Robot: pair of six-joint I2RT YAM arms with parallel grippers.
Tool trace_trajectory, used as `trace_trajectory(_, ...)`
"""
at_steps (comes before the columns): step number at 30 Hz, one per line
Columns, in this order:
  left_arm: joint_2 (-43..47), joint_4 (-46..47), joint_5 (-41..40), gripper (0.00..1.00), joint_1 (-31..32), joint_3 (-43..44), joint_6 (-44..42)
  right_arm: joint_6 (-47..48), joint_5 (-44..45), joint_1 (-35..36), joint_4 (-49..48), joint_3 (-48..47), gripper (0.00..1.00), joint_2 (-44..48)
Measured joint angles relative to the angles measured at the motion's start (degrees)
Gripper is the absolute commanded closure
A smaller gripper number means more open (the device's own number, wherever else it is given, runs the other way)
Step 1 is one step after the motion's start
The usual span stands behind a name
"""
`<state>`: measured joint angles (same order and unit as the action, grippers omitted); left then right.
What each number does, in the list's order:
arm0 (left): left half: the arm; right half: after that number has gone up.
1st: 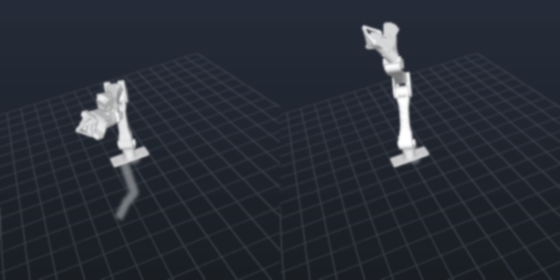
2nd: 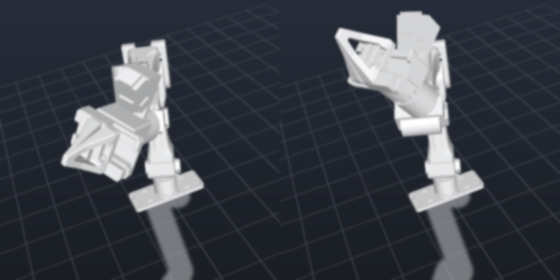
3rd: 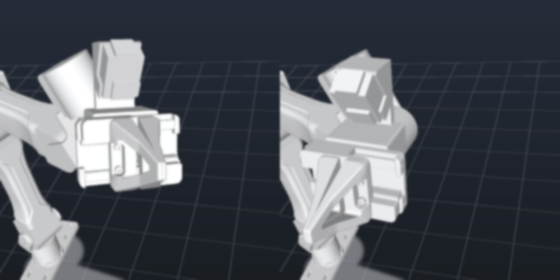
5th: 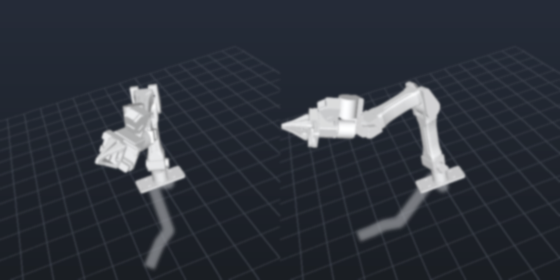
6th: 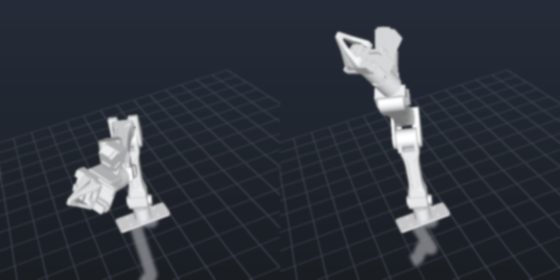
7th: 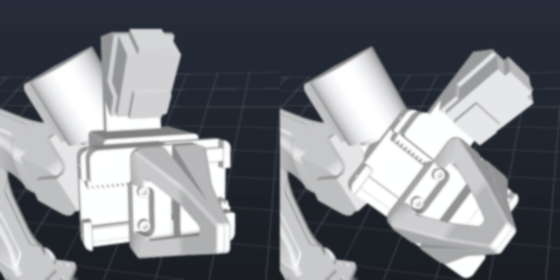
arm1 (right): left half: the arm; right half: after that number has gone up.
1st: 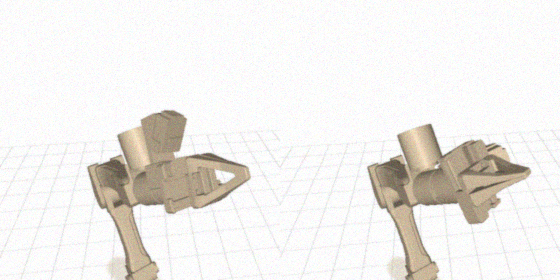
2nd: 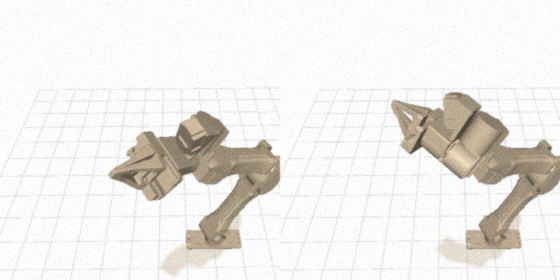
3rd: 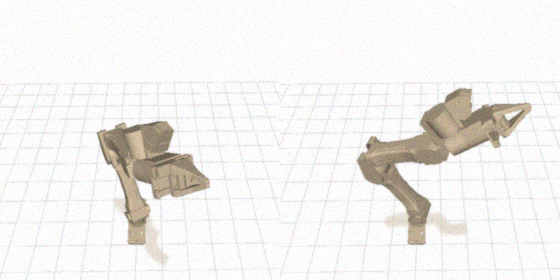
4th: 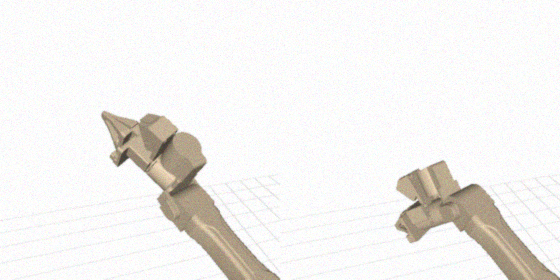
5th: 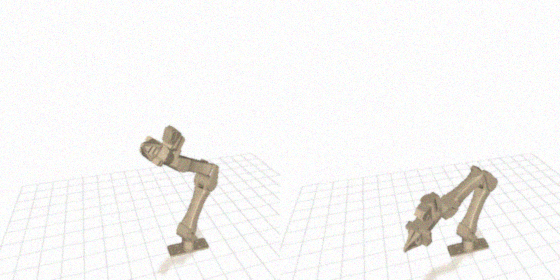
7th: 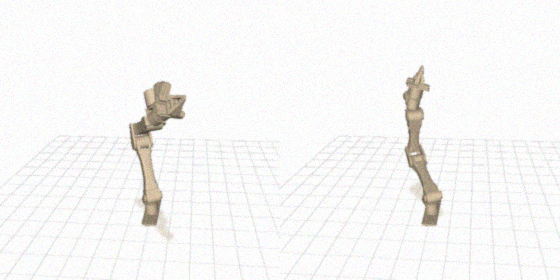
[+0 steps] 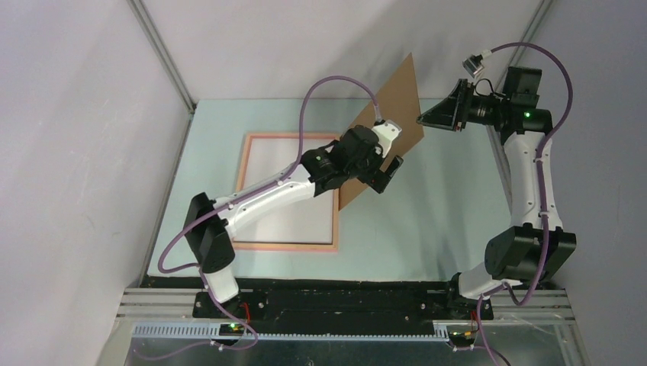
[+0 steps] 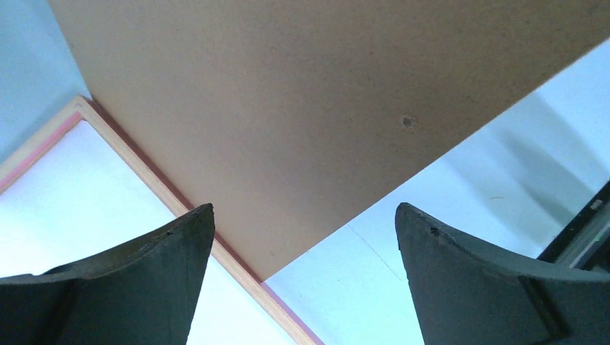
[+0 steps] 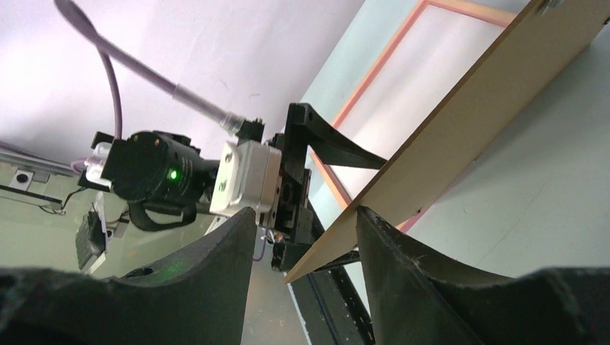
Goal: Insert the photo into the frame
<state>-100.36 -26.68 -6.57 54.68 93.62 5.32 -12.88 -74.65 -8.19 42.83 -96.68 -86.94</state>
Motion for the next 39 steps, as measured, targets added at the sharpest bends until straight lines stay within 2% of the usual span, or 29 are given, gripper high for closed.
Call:
trace_trajectory(9,-0.44,-0.5,-10.93,0.01,3.1,1.57,-4.07,-5.81,2.93,1.2,-4.72,1.14,0.42,1.79)
trace_trajectory(16,-4.31,2.34,-17.64,0.03,3.5,2.19,-6.93,-8.35,5.31,2.93,-6.21,1.36,0.42,2.21)
trace_trajectory(23,-6.36,5.09,-23.43,0.1,3.93,2.19,-9.05,-9.46,7.43,3.43,-6.54,1.36,0.42,2.23)
trace_trajectory(25,-6.36,5.38,-24.2,0.15,4.07,2.05,-9.29,-9.57,7.87,3.54,-6.56,1.36,0.42,2.25)
trace_trajectory(39,-5.95,8.2,-26.88,0.65,3.93,0.83,-8.41,-9.11,12.07,3.06,-4.68,1.2,0.38,2.23)
